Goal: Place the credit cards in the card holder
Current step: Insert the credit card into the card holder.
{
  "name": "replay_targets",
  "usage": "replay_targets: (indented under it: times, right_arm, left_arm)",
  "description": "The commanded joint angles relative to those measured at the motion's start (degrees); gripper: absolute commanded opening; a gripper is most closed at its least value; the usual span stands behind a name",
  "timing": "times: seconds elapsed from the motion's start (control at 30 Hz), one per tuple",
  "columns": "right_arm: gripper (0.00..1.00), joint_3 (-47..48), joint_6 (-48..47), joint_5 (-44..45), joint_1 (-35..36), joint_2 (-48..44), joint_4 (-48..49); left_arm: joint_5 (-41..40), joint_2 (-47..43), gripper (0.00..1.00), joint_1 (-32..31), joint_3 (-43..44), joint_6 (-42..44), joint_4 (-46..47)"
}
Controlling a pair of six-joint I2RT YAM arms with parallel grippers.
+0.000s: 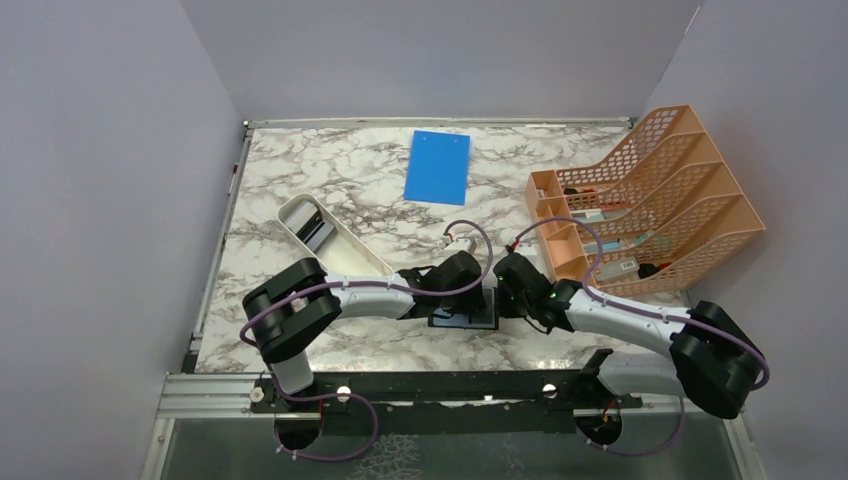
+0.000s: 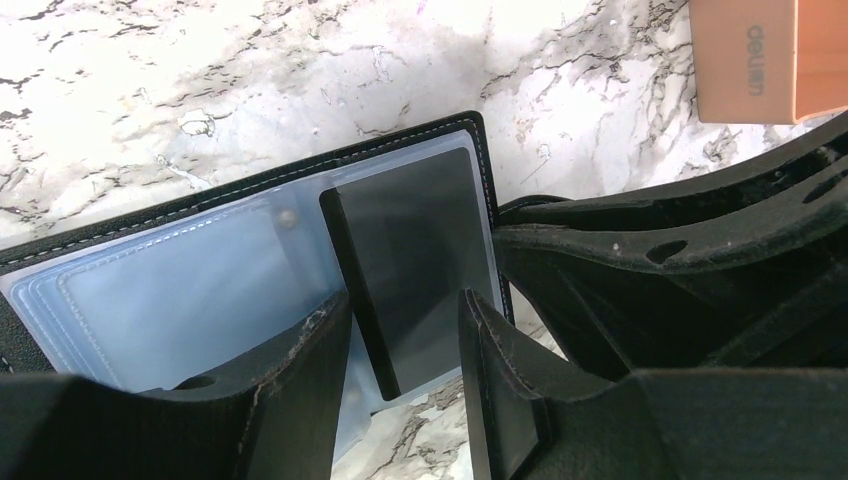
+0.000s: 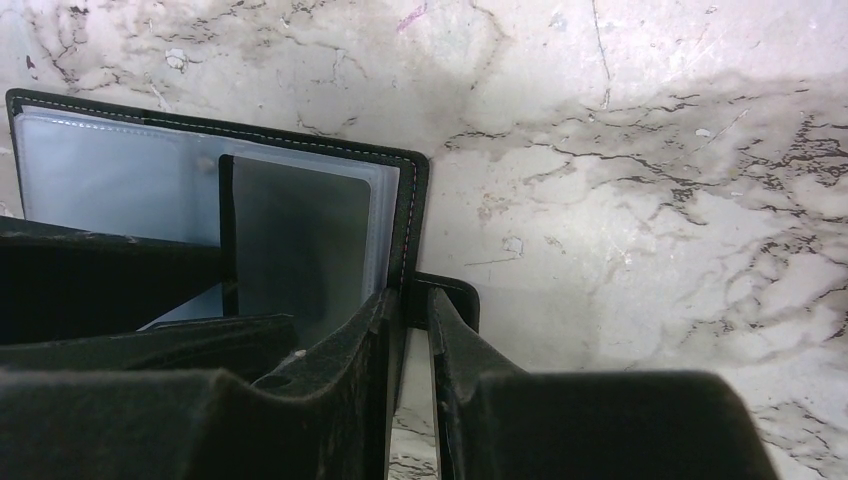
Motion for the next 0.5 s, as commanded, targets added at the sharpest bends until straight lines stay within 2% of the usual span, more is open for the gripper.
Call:
replay_targets:
  times: [0.0,0.3,0.47]
  right_arm:
    - [0.23,0.0,0.4,-0.7,-0.2,1.9,2.2]
    - [0.22,0.1,0.5,-1.1,-0.2,3.2,3.4]
    - [0.23,1.0,0.6,0.0,-0.3,3.1,2.3]
  left_arm:
    - [1.6,0.3,0.46,-0.7,1.3,0.4,3.1]
    - [4.9,1.3,0.46,-0.8,-0.2,-1.1,7.6]
    - [4.0,0.8,0.46,-0.8,-0.1,-0.6,6.5]
